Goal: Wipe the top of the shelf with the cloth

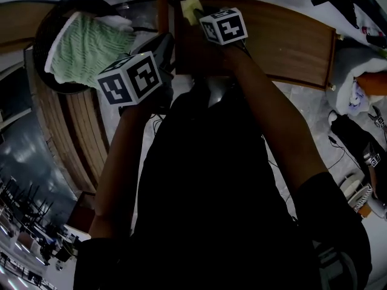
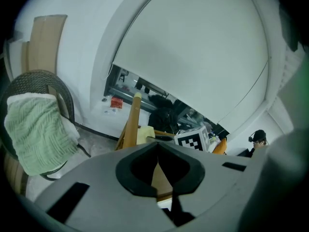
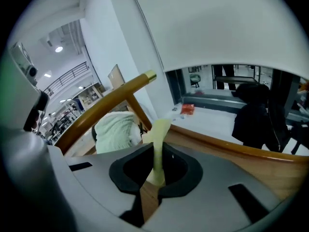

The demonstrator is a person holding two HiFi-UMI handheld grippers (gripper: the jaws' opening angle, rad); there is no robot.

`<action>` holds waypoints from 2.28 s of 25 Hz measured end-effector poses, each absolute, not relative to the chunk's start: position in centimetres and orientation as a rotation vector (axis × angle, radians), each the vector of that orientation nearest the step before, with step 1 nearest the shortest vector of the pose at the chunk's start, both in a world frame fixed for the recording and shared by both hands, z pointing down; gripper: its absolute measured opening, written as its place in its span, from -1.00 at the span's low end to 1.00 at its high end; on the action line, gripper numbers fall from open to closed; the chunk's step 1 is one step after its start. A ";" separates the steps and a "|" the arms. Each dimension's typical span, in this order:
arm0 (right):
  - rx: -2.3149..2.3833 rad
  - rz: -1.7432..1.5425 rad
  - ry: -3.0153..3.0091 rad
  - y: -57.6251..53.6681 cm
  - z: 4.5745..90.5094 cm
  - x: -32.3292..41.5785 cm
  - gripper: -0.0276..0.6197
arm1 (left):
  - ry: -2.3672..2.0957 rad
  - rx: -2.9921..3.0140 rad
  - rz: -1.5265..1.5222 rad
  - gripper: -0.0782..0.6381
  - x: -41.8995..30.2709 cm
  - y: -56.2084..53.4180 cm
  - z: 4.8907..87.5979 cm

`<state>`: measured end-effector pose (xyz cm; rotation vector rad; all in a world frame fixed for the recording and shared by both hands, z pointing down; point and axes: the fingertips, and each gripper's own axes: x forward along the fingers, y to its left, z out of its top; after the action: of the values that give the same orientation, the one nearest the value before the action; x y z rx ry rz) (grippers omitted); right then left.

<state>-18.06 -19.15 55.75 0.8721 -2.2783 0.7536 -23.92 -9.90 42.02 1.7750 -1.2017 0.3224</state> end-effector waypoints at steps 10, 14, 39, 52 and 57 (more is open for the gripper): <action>0.801 0.706 -2.240 -19.7 59.7 -21.3 -0.78 | -1.154 1.774 0.349 -0.75 -23.1 -10.1 43.0; 0.767 0.649 -2.220 -19.8 59.5 -21.3 -0.78 | -1.154 1.763 0.353 -0.75 -22.2 -10.3 43.2; 1.007 0.677 -2.092 -22.9 58.2 3.4 -0.78 | -1.033 1.820 0.414 -0.75 -4.9 -11.9 43.3; 1.272 0.776 -1.926 -23.6 58.5 21.0 -0.77 | -0.970 1.882 0.453 -0.75 4.1 -11.4 42.5; 1.352 0.798 -1.867 -24.0 58.3 26.1 -0.78 | -0.990 1.891 0.449 -0.75 5.6 -11.0 41.8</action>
<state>26.12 -23.97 58.29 1.3515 -1.8666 0.7979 5.56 -11.01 41.76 1.8914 -0.9897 0.4489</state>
